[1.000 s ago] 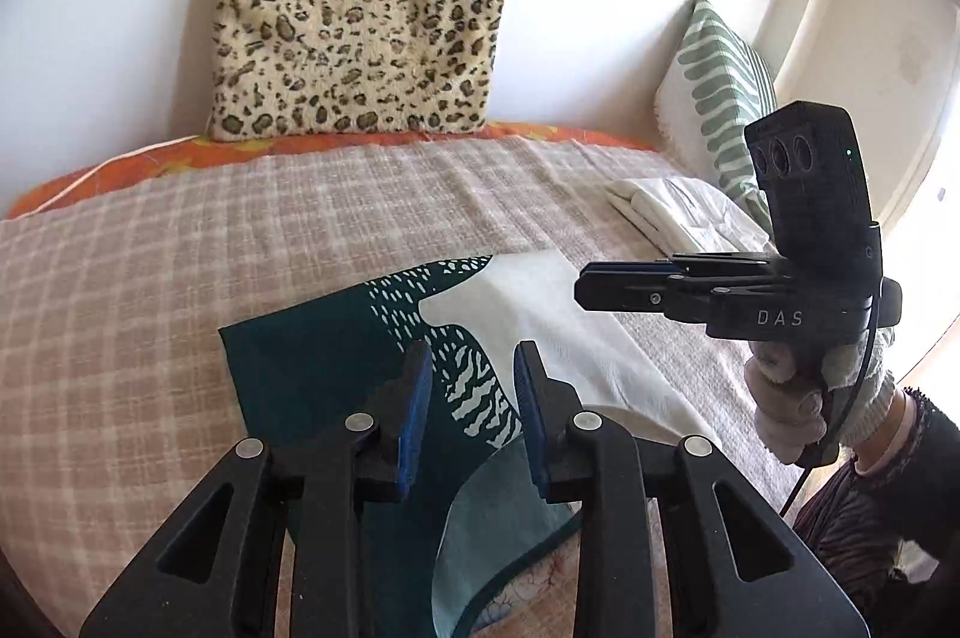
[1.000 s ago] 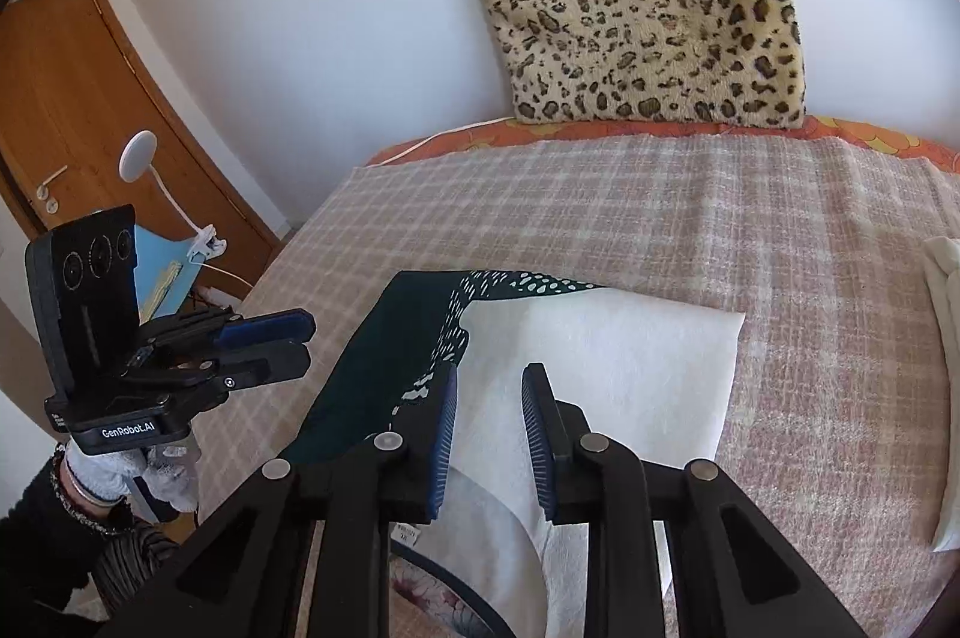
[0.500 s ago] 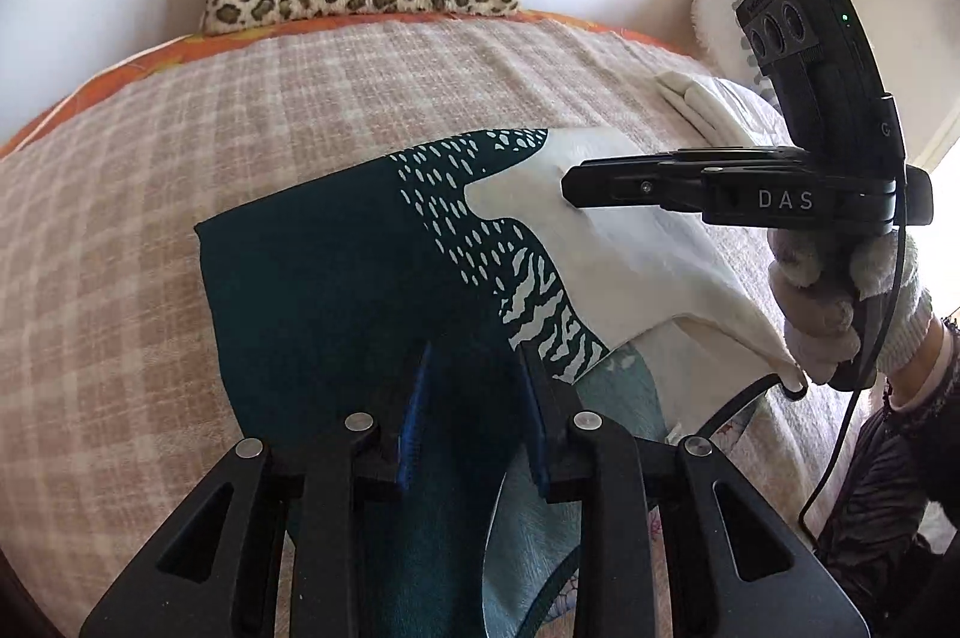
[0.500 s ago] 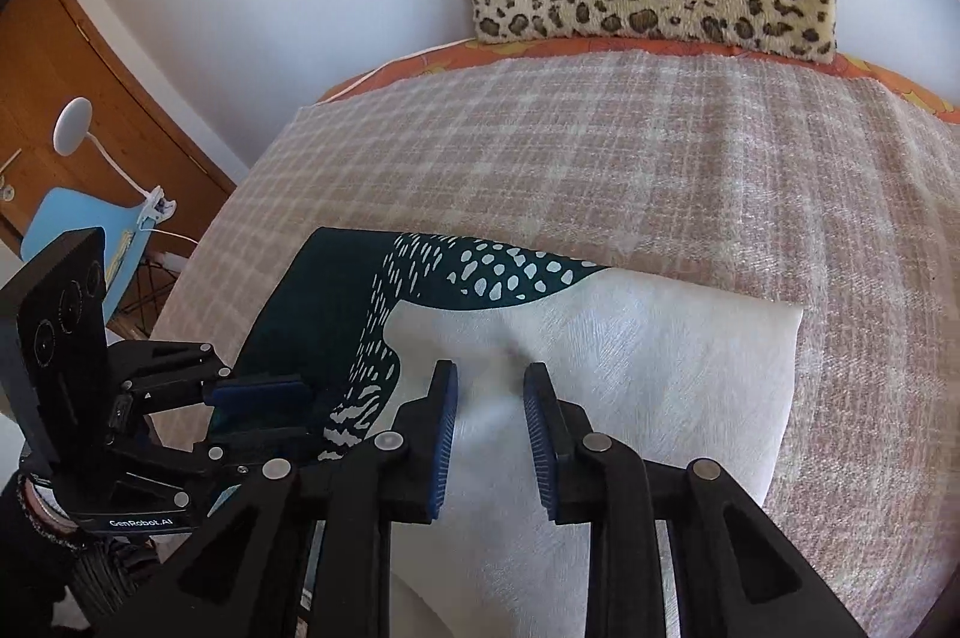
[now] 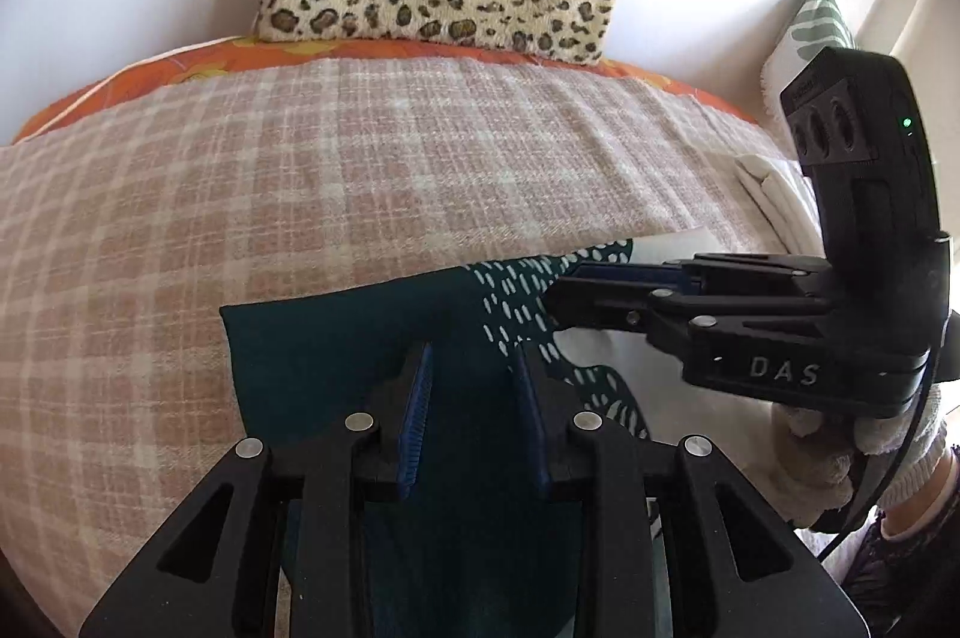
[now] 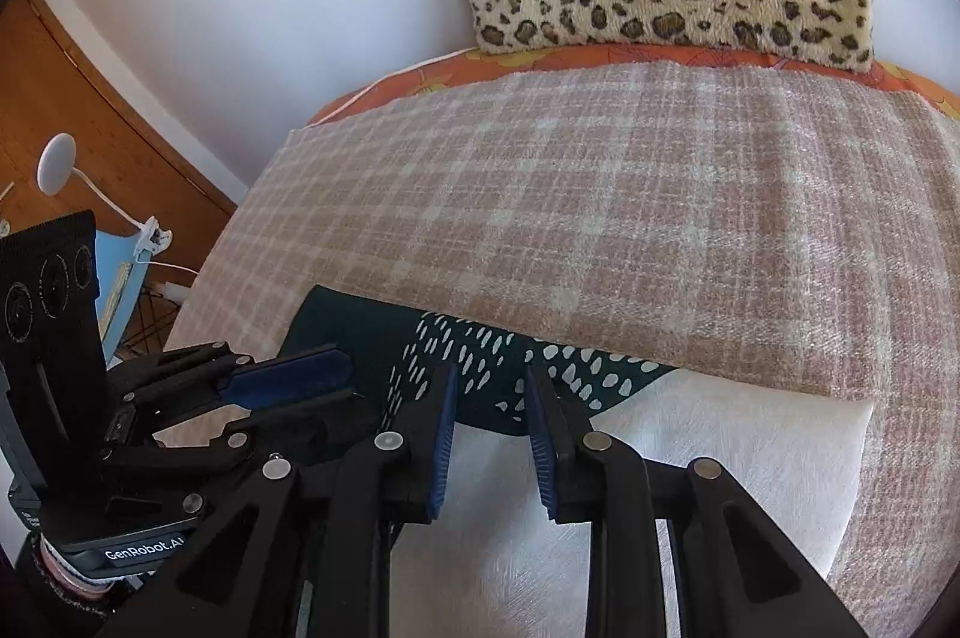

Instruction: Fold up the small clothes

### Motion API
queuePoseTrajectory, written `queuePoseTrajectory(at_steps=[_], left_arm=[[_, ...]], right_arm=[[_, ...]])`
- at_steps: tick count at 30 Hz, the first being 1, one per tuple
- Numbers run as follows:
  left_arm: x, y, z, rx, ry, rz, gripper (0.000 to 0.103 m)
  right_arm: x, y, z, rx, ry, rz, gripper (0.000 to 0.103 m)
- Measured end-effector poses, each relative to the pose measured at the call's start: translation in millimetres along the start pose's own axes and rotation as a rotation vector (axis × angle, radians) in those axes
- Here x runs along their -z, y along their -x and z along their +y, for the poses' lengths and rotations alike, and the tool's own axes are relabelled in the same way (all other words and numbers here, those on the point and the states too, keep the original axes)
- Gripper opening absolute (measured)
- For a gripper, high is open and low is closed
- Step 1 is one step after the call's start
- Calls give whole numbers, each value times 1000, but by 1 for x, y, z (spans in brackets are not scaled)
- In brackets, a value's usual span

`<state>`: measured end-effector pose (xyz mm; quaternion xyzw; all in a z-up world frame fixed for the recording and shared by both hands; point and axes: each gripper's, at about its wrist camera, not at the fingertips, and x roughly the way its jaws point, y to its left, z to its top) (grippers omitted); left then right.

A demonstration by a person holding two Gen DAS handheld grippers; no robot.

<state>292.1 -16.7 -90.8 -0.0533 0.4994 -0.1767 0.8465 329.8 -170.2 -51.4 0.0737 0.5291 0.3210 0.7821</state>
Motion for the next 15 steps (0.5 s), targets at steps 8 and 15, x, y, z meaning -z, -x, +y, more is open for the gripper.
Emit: queuePoseTrajectory(at_steps=[8,15], left_arm=[[9,51,22,18,52,-72,26],[22,82,36,40,83,-97,39]], right_arm=[[7,55,-24,-73,-92,-93,28],[54,114,-40,-37,-139,-135,33]])
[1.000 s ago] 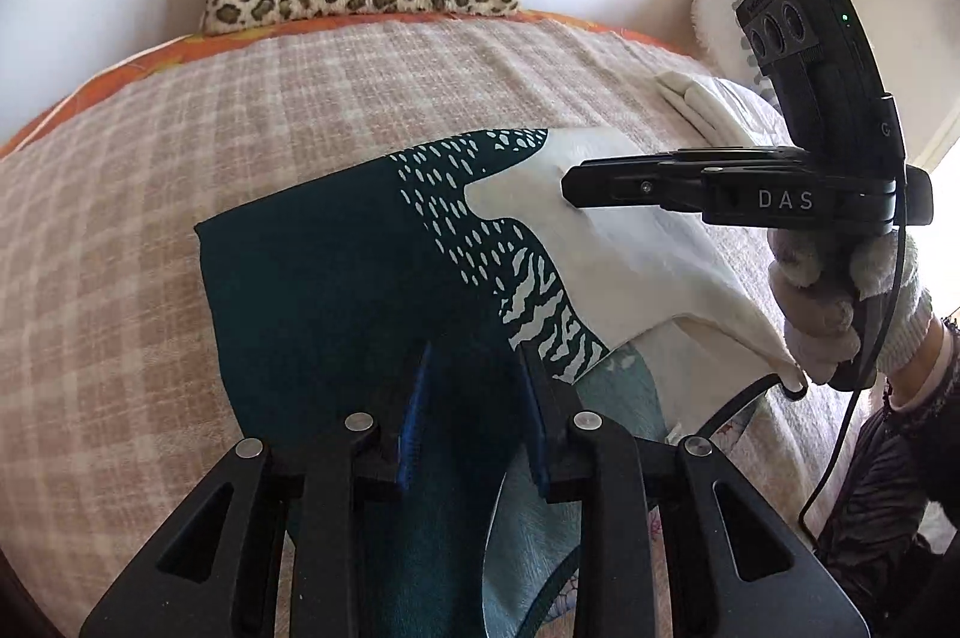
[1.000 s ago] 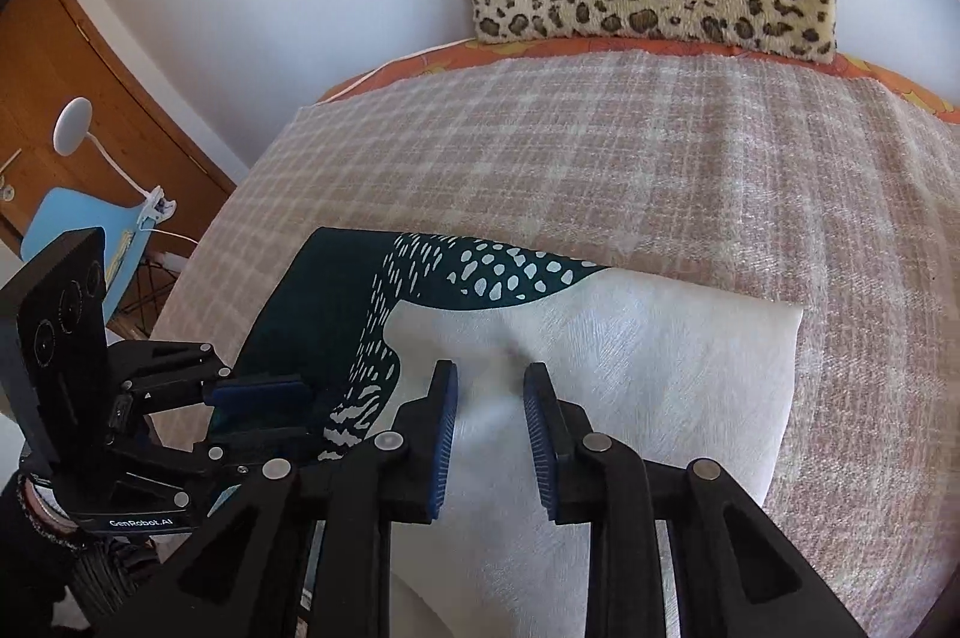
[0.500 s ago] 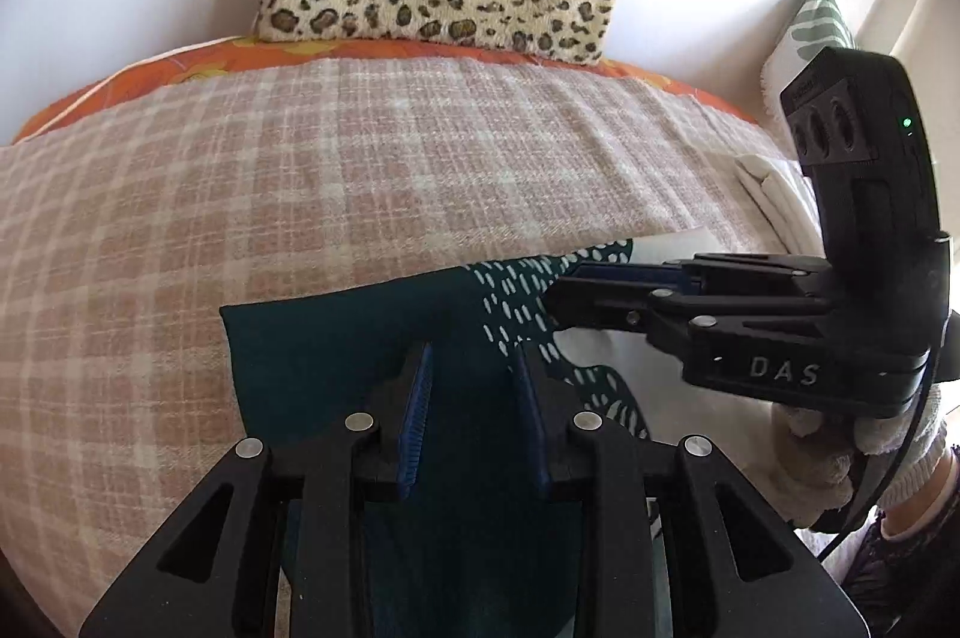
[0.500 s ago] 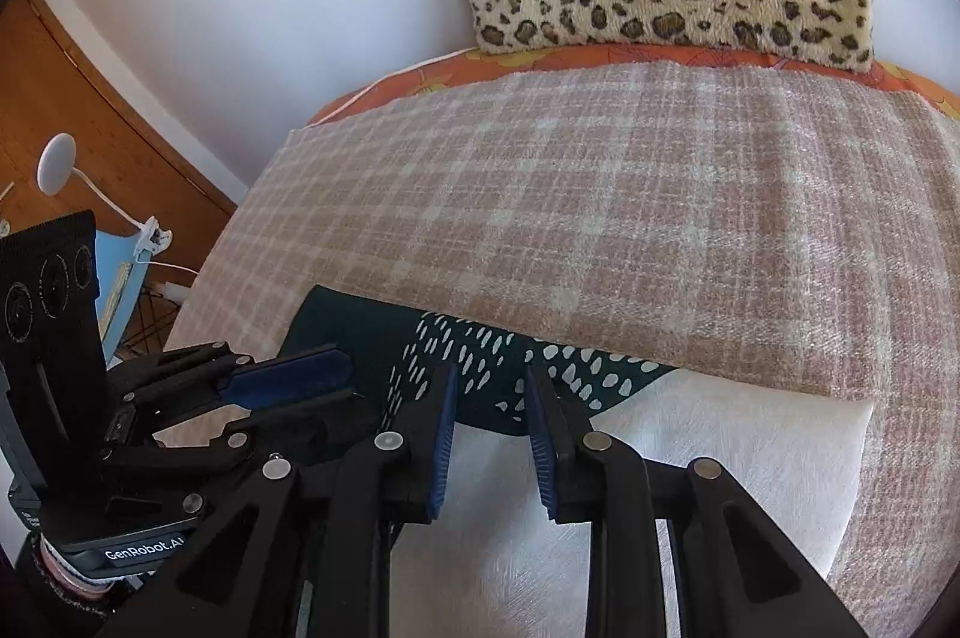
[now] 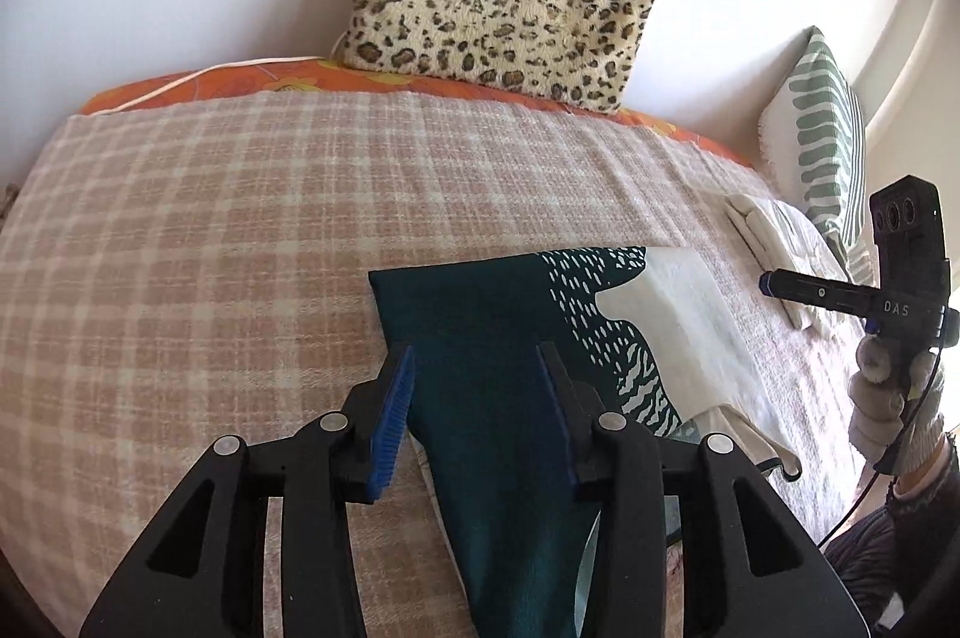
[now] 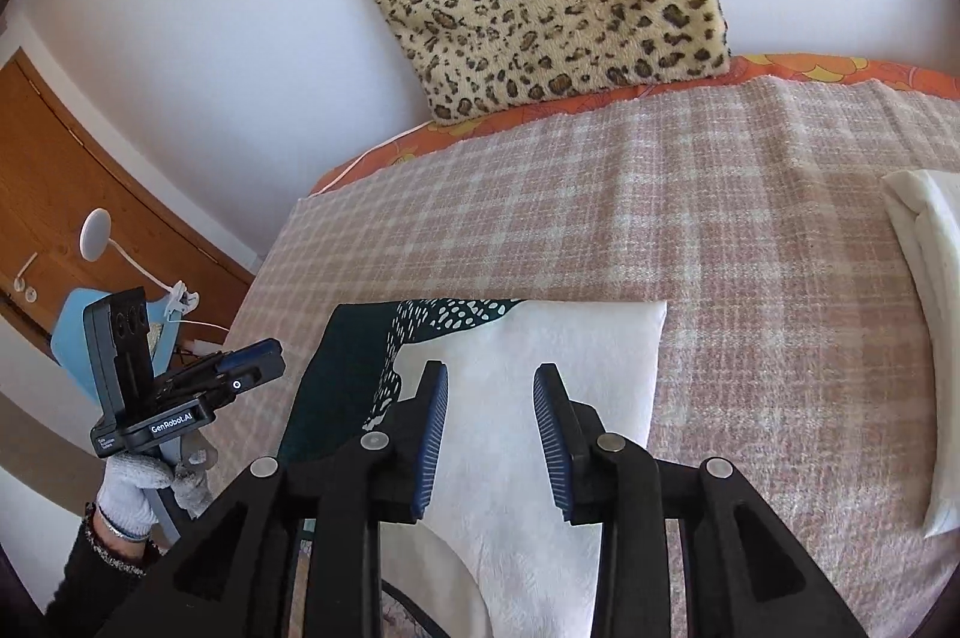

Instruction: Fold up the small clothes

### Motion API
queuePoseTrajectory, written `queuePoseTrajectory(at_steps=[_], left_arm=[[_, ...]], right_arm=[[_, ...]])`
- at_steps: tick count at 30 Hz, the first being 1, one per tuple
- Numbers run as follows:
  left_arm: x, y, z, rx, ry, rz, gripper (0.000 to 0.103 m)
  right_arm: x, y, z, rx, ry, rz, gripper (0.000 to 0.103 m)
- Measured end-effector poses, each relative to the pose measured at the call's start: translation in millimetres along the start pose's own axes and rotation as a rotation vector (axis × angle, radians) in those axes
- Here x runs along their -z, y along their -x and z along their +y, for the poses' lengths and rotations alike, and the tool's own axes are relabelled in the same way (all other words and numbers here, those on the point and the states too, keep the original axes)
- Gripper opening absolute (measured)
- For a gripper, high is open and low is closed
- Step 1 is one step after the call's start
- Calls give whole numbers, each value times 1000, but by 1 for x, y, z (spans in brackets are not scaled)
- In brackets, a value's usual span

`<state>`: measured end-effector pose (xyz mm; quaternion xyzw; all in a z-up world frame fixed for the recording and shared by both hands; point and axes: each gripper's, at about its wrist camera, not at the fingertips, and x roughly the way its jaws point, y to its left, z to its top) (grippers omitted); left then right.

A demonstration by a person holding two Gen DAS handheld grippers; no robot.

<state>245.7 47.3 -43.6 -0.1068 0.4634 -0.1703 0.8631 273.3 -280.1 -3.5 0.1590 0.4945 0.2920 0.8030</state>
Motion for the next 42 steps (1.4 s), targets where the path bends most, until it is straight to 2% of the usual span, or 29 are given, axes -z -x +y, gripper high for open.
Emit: queuePoseTrajectory(at_steps=[4,6,8,9,11,18,24,33,36,37,38,40,42], left_arm=[[2,-1,8,54,60,8,39],[2,-4,13,73,103,18,41],[2,-7,19,95,150,29,41],[2,-10,21,104,169,34,41],[1,-14,25,113,196,43,41],[0,-27,50,140,317,44,42],[-2,-39,57,111,331,63,42],[-7,-57,75,199,438,58,45],[-9,-62,80,241,475,42,45],[-8,-63,81,258,490,36,45],[-9,-65,82,266,495,31,45],[-13,-68,81,270,487,26,45],[-15,-72,80,288,480,29,45]], right_arm=[[35,14,-6,32,-2,37,38],[53,20,-10,53,-3,49,46],[71,27,-17,74,-24,40,65],[79,30,-21,79,-37,37,67],[90,32,-31,76,-70,43,67],[113,38,-42,-39,-135,69,66],[119,26,-42,-92,-161,101,66],[120,19,-48,-209,-202,112,66],[124,16,-55,-278,-239,127,58],[126,14,-58,-304,-258,132,51],[127,14,-61,-308,-260,130,45],[127,9,-61,-311,-255,135,37],[126,4,-58,-342,-257,139,36]])
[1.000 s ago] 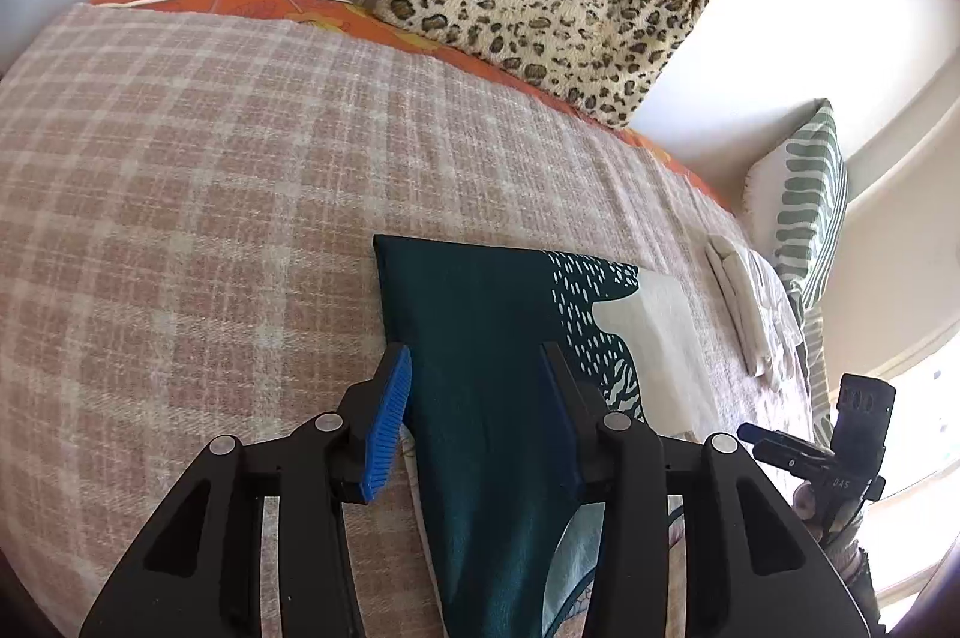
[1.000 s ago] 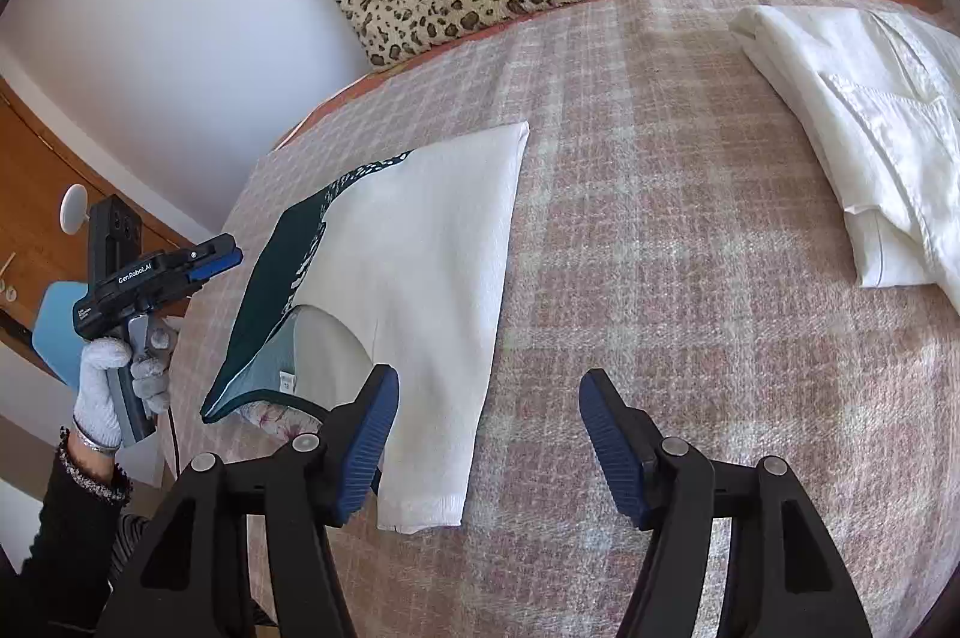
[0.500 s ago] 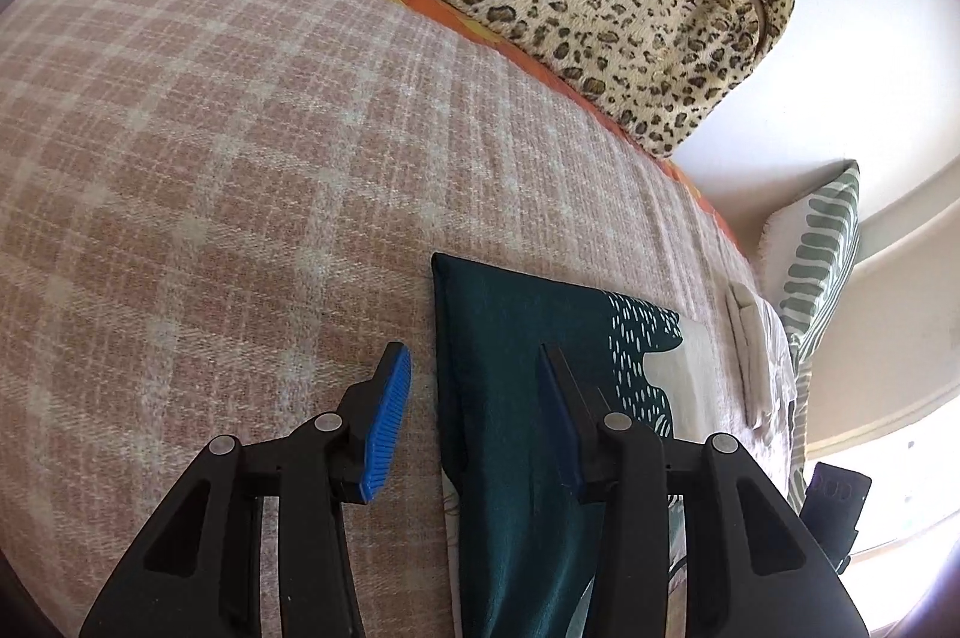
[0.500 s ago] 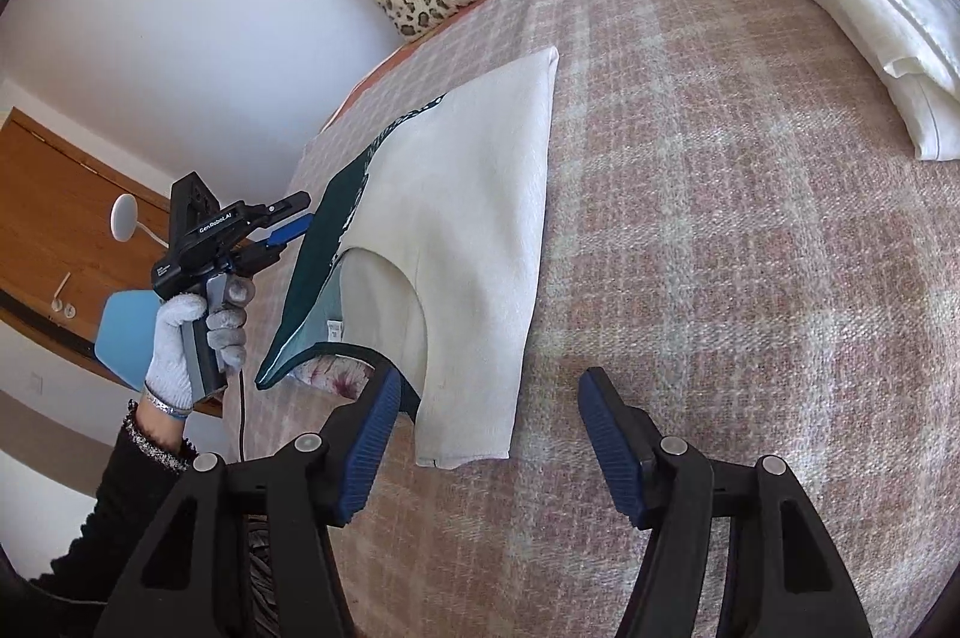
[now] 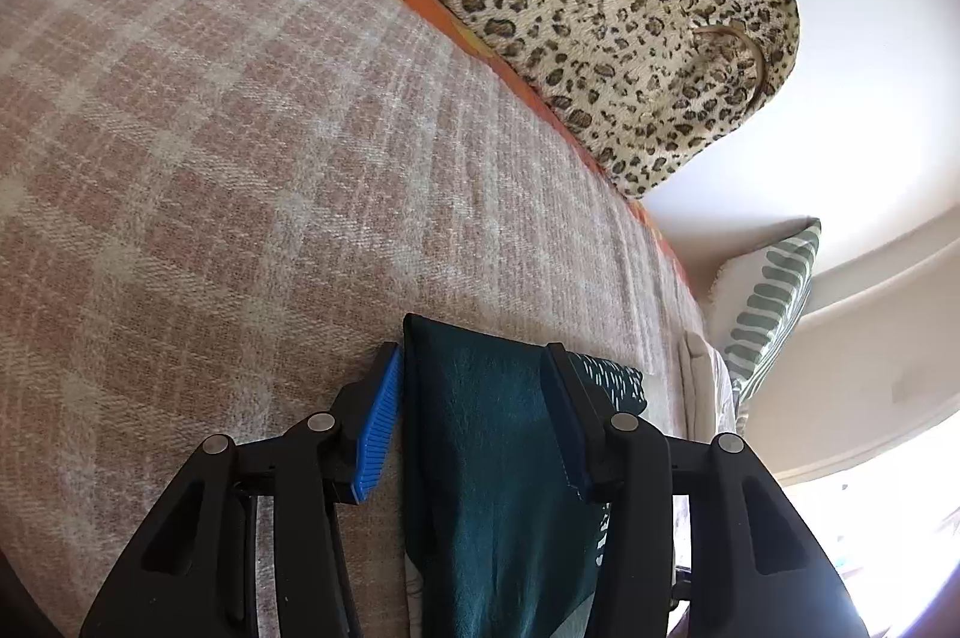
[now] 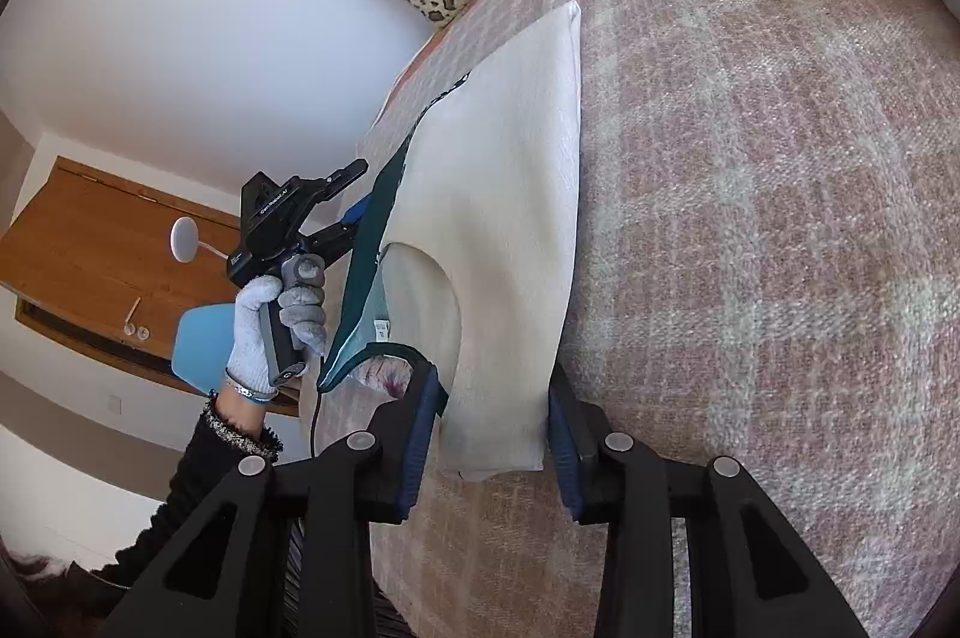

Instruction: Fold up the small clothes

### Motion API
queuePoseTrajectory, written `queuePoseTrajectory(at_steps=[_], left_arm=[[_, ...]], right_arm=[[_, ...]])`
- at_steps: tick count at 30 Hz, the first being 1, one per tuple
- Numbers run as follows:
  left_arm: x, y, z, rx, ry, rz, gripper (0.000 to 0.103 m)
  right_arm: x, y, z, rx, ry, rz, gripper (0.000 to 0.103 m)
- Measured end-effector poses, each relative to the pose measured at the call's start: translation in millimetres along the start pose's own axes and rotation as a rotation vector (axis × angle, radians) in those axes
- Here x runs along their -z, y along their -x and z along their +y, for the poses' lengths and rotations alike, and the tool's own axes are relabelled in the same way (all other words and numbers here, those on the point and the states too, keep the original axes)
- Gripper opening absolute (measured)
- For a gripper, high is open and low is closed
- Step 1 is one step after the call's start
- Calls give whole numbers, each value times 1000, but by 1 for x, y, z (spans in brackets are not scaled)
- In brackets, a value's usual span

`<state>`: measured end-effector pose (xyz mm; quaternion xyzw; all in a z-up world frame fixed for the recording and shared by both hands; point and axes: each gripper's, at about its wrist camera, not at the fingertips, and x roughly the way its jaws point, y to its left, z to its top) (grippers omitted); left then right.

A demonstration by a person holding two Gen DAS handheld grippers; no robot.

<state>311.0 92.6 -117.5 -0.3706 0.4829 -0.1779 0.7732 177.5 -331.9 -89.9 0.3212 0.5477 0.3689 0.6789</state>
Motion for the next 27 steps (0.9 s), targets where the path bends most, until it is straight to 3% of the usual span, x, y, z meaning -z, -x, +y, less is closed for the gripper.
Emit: queuePoseTrajectory(at_steps=[9,11,12,15,19,22,27], left_arm=[[-1,-16,-12,42,-26,9,45],[-1,-18,-17,15,-58,2,40],[-2,-20,-18,-1,-74,4,33],[0,-27,-18,-30,-90,18,8],[5,-26,-29,-95,-168,-8,5],[12,-21,-50,-181,-289,-46,4],[29,-11,-84,-295,-474,-123,4]], right_arm=[[0,-21,10,-62,-33,9,35],[-1,-22,9,-68,-55,1,32],[-1,-23,9,-62,-61,2,30],[-1,-26,10,-33,-57,8,21],[0,-30,13,24,-63,3,8],[0,-30,16,64,-60,-6,4],[0,-35,47,228,89,-19,4]])
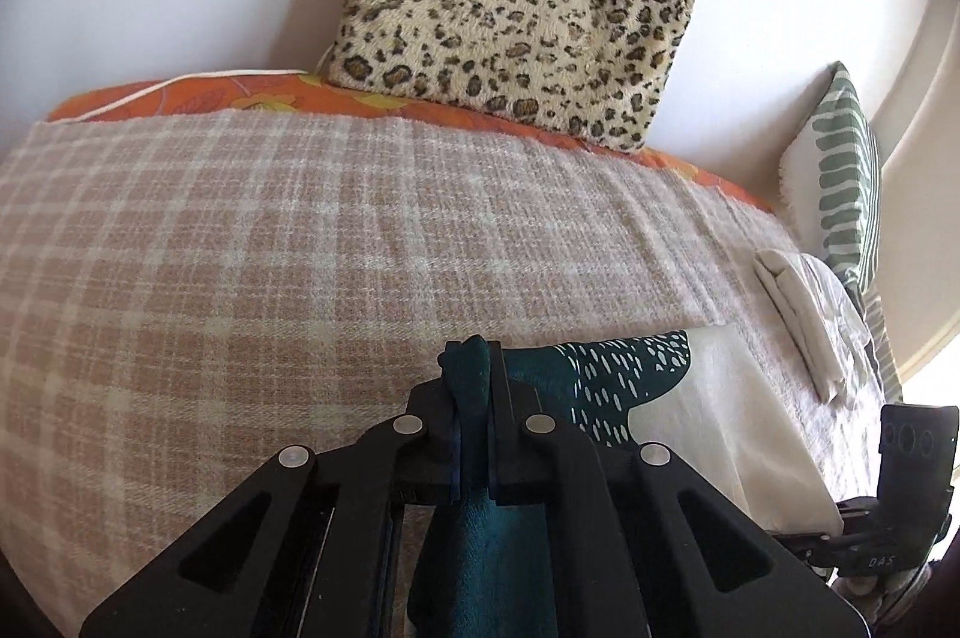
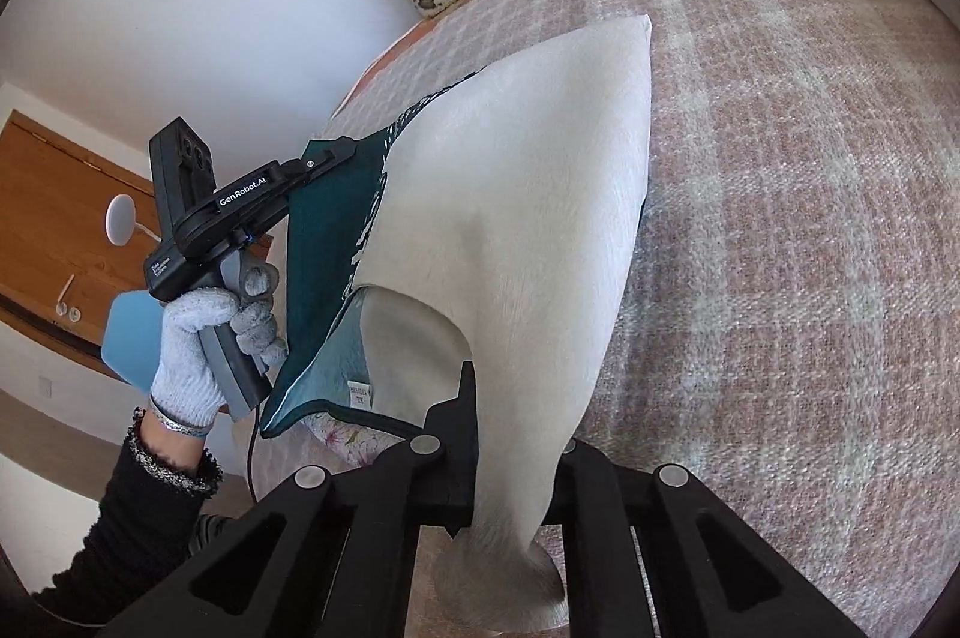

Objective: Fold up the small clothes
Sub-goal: 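Close both grippers on the folded shirt's edges, then lift the folded shirt with both grippers and carry it toward the white clothes stack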

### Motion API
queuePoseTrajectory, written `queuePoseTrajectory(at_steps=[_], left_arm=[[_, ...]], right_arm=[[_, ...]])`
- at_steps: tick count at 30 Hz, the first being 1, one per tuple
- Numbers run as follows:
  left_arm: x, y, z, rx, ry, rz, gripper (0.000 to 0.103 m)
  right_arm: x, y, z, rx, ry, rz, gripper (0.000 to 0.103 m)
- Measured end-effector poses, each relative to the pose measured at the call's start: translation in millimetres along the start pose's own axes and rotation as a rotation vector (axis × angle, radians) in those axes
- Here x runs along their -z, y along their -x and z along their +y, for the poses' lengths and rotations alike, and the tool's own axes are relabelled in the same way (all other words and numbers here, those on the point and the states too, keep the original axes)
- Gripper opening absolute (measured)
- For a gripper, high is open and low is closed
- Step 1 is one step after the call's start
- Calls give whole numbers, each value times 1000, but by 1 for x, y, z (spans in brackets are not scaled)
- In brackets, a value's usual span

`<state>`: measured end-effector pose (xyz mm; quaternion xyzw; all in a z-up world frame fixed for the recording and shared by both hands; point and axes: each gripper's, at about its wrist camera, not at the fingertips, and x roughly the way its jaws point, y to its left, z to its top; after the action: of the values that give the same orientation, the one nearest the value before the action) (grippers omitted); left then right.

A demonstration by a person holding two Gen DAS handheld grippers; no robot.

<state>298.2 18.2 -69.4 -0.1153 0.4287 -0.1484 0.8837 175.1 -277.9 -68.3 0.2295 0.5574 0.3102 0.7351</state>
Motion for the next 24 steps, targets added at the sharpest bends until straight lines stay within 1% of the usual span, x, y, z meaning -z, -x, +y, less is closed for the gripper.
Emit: queuePoseTrajectory(at_steps=[2,6,10,12,17,24], left_arm=[[0,7,-9,-28,-43,-26,3],[2,22,-24,-77,-119,-75,3],[3,32,-35,-101,-176,-111,3],[3,37,-37,-100,-179,-122,3],[3,47,-42,-104,-186,-151,3],[3,53,-49,-105,-200,-168,3]], right_arm=[[-1,2,8,41,34,-10,4],[-2,6,19,96,92,-29,3],[-5,9,32,144,144,-51,3],[-7,9,38,164,166,-59,3],[-9,12,44,179,193,-76,3],[-8,16,47,188,208,-84,3]])
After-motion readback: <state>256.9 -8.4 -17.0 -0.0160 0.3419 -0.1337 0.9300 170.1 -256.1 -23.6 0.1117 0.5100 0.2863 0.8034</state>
